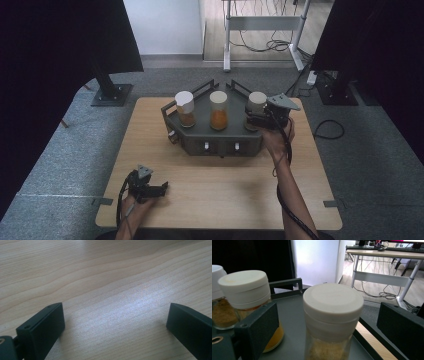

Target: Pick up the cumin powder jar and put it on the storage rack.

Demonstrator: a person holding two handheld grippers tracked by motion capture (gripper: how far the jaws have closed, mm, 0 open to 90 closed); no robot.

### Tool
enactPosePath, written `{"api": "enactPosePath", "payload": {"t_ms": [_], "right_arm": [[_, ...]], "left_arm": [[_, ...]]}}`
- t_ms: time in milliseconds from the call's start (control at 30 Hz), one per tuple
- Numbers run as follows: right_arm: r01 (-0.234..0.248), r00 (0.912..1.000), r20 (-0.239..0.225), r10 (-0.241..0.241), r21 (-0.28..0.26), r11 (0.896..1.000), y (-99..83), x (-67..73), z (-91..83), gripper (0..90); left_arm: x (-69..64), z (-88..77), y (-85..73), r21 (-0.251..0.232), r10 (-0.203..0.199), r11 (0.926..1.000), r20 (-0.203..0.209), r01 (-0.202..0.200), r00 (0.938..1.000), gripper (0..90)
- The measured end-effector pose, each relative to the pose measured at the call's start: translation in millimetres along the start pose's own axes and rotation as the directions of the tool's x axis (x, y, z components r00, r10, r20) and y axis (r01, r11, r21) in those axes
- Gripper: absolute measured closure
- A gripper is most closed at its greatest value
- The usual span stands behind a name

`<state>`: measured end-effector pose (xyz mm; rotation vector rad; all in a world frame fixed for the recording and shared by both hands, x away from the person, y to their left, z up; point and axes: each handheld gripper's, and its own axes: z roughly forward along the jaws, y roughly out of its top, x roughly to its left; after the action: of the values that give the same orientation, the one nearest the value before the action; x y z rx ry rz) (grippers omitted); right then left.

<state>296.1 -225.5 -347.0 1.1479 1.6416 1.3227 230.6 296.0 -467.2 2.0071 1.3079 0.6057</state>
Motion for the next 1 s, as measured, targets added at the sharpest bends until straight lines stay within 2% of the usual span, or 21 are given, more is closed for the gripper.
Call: {"api": "enactPosePath", "payload": {"t_ms": [267,467,767,1000], "right_arm": [[0.008,0.9999,-0.012,-0.008,-0.011,1.0,-2.5,-0.4,-19.3,3.9],[0.038,0.9991,-0.02,-0.038,-0.011,0.999,-4.9,3.4,-37.4,4.0],[0.062,0.9973,-0.039,-0.062,-0.005,0.998,-11.3,5.8,-55.3,5.3],[0.058,0.997,-0.051,-0.058,0.009,0.998,-18.8,4.2,-67.9,6.3]], "left_arm": [[-0.1,0.0,-0.1,0.0,0.0,1.0,-0.001,0.0,1.0,1.5],[-0.1,0.0,-0.1,0.0,0.0,1.0,-0.001,0.0,1.0,1.5],[-0.7,-0.1,-0.2,0.0,-0.002,1.0,-0.003,0.002,1.0,1.4],[-1.0,-0.2,-0.2,0.0,-0.003,1.0,-0.004,0.003,1.0,1.4]]}}
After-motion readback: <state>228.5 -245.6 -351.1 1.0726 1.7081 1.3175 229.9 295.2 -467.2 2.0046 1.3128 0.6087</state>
